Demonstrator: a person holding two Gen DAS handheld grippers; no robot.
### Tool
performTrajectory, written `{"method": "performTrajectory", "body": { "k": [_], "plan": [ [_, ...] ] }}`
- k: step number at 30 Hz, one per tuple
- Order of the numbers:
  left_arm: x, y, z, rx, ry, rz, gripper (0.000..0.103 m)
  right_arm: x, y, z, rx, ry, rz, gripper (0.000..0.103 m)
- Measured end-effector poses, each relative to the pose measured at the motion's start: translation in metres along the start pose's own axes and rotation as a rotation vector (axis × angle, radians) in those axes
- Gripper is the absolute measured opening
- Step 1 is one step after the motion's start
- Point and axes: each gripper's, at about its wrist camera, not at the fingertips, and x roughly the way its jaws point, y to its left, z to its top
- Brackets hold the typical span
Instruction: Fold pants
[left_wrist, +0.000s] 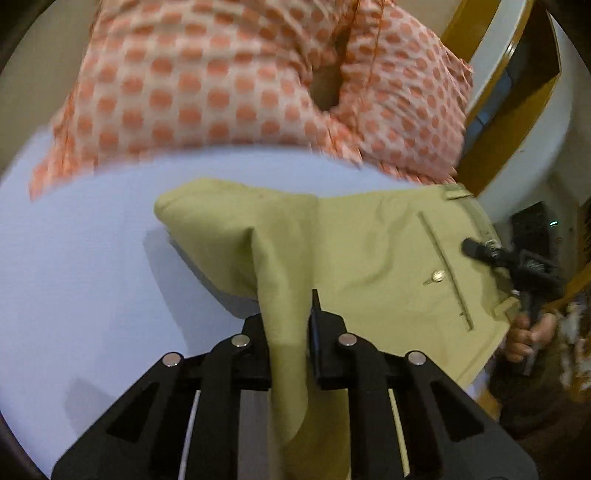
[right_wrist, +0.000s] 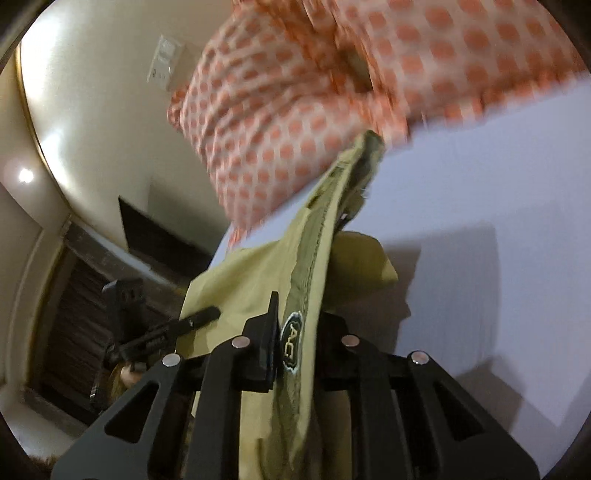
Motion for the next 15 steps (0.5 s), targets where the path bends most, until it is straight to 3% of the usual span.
{"method": "performTrajectory", "body": {
  "k": [3, 4, 6, 8, 10, 11, 13, 15],
  "plan": [
    [0.021, 0.000, 0.035, -0.009, -0.094, 0.084, 0.018, 0.005, -0.004, 0.034, 0.009, -0.093, -0.073, 0.017],
    [0.035, 0.000, 0.043, -0.002, -0.089, 0.162, 0.020, 0.012, -0.010, 0.042, 0.007, -0.109, -0.150, 0.019],
    [0.052, 0.001, 0.050, 0.020, -0.050, 0.343, 0.019, 0.029, -0.025, 0.047, 0.012, -0.067, -0.398, 0.031],
    [0.045, 0.007, 0.048, 0.016, -0.047, 0.383, 0.020, 0.027, -0.034, 0.045, 0.024, -0.036, -0.568, 0.033],
    [0.020, 0.012, 0.040, 0.002, -0.107, 0.370, 0.020, 0.002, -0.029, 0.036, 0.012, -0.135, -0.561, 0.037],
    [0.006, 0.011, 0.034, -0.005, -0.130, 0.315, 0.022, -0.011, -0.021, 0.031, -0.009, -0.181, -0.524, 0.047],
    [-0.009, 0.003, 0.024, -0.013, -0.136, 0.172, 0.032, -0.016, -0.007, 0.023, -0.039, -0.169, -0.408, 0.061],
    [-0.006, -0.015, 0.014, -0.003, -0.102, 0.025, 0.056, -0.004, 0.004, 0.018, -0.053, -0.099, -0.321, 0.083]
  ]
}}
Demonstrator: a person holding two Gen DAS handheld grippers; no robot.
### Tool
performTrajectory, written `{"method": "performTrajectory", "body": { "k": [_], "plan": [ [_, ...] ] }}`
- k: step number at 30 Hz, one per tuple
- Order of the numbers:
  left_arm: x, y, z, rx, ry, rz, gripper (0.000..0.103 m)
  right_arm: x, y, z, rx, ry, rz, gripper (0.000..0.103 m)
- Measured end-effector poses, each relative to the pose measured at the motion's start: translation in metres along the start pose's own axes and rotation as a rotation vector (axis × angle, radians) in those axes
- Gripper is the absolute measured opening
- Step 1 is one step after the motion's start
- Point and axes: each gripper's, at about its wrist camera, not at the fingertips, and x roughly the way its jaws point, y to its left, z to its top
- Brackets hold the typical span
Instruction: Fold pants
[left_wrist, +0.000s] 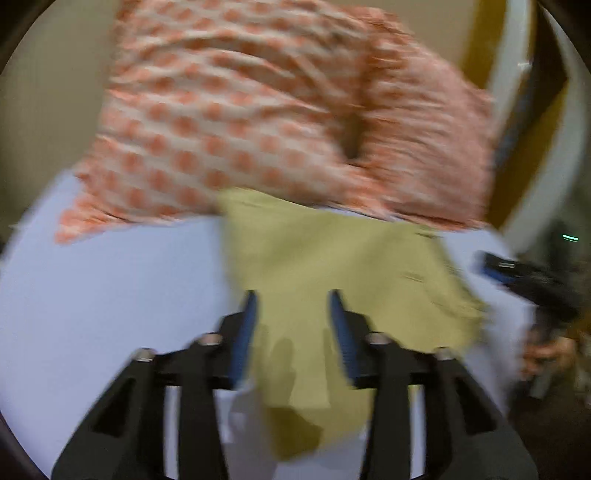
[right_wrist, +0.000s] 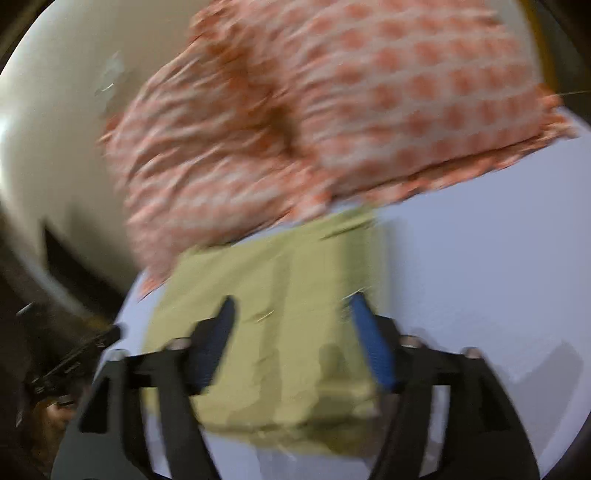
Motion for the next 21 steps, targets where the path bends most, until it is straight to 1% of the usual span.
{"method": "performTrajectory", "body": {
  "k": [1, 2, 3, 4, 5, 6, 7, 8, 9, 10, 11, 12, 13, 15, 16, 19, 20, 21],
  "plan": [
    [0.008, -0.008, -0.004, 0.002, 0.036, -0.035, 0.058, 0.009, 0.006, -0.004, -0.005, 0.049, 0.027, 0.086],
    [0.019, -0.012, -0.008, -0.004, 0.081, -0.049, 0.059, 0.020, 0.009, -0.009, 0.000, 0.102, 0.035, 0.090],
    [0.034, -0.013, -0.012, -0.016, 0.131, -0.041, 0.059, 0.035, 0.009, -0.014, 0.010, 0.152, 0.003, 0.092],
    [0.057, -0.009, -0.018, -0.044, 0.194, -0.005, 0.058, 0.046, 0.008, -0.016, 0.013, 0.182, -0.032, 0.093],
    [0.064, -0.009, -0.022, -0.052, 0.182, 0.010, 0.057, 0.048, 0.014, -0.017, -0.014, 0.151, -0.044, 0.093],
    [0.058, -0.012, -0.022, -0.039, 0.149, 0.039, 0.057, 0.047, 0.018, -0.018, -0.023, 0.154, -0.084, 0.092],
    [0.051, -0.019, -0.022, -0.023, 0.165, 0.097, 0.057, 0.043, 0.023, -0.020, -0.023, 0.159, -0.125, 0.092],
    [0.041, -0.024, -0.024, -0.020, 0.165, 0.109, 0.060, 0.031, 0.029, -0.023, -0.035, 0.132, -0.195, 0.093],
    [0.025, -0.029, -0.029, -0.015, 0.143, 0.106, 0.069, 0.019, 0.037, -0.028, -0.060, 0.096, -0.264, 0.095],
    [0.006, -0.034, -0.036, -0.006, 0.113, 0.097, 0.074, 0.004, 0.047, -0.035, -0.097, 0.059, -0.319, 0.100],
    [-0.006, -0.036, -0.044, 0.001, 0.096, 0.109, 0.086, -0.011, 0.059, -0.046, -0.140, 0.021, -0.348, 0.102],
    [-0.019, -0.039, -0.053, 0.005, 0.081, 0.138, 0.094, -0.022, 0.063, -0.055, -0.167, -0.004, -0.354, 0.102],
    [-0.037, -0.044, -0.067, 0.011, 0.066, 0.197, 0.096, -0.034, 0.071, -0.070, -0.202, -0.028, -0.359, 0.102],
    [-0.052, -0.050, -0.086, 0.018, 0.067, 0.257, 0.100, -0.043, 0.078, -0.100, -0.239, -0.011, -0.343, 0.102],
    [-0.053, -0.052, -0.095, 0.023, 0.075, 0.261, 0.100, -0.041, 0.080, -0.109, -0.246, 0.005, -0.336, 0.102],
    [-0.038, -0.047, -0.114, 0.041, 0.103, 0.274, 0.100, -0.020, 0.087, -0.132, -0.255, 0.057, -0.375, 0.102],
    [-0.031, -0.044, -0.116, 0.044, 0.107, 0.289, 0.100, -0.013, 0.088, -0.136, -0.262, 0.073, -0.386, 0.102],
    [-0.025, -0.043, -0.119, 0.044, 0.119, 0.322, 0.100, -0.005, 0.087, -0.140, -0.268, 0.096, -0.414, 0.102]
  ]
}}
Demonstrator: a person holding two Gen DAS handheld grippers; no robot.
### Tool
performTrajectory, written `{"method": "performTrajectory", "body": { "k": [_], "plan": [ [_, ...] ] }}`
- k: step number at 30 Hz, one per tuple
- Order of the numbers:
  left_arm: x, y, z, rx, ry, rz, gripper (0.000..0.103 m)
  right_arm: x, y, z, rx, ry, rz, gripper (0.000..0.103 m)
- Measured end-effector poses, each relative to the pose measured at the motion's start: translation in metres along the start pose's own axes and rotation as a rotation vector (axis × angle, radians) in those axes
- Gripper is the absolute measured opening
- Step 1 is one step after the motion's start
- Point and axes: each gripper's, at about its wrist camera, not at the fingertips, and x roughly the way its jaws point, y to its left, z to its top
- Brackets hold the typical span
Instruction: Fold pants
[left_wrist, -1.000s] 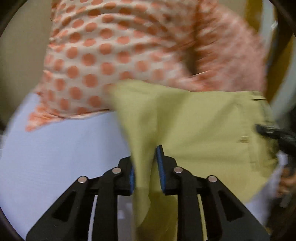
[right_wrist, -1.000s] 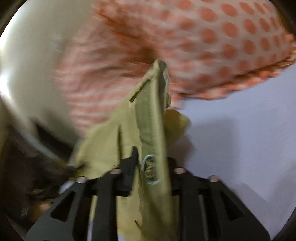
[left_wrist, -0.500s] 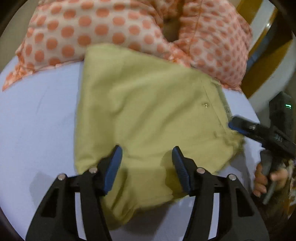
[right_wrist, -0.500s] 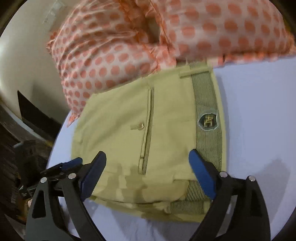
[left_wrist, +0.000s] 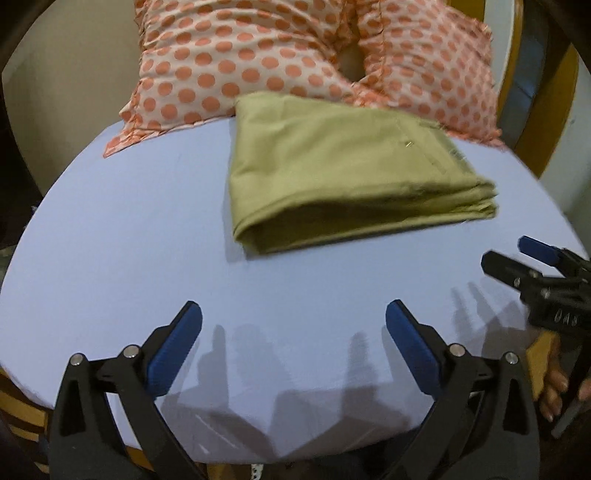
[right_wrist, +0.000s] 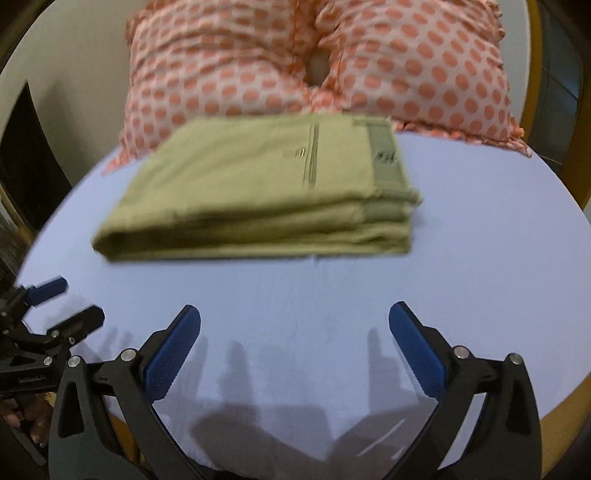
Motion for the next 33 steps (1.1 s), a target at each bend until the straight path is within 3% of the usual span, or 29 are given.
{"method": "performTrajectory", "body": {
  "k": [3, 11, 33],
  "plan": [
    [0.014, 0.001, -0.006, -0.002, 0.028, 0.067, 0.101, 0.005, 0.009, -0.006, -0.020, 0.020, -0.037, 0.102],
    [0.014, 0.006, -0.015, -0.046, -0.020, 0.050, 0.101, 0.007, 0.013, -0.014, -0.030, 0.023, -0.072, 0.102],
    [0.015, 0.004, -0.015, -0.047, -0.021, 0.053, 0.101, 0.006, 0.012, -0.014, -0.029, 0.028, -0.073, 0.102]
  ]
}}
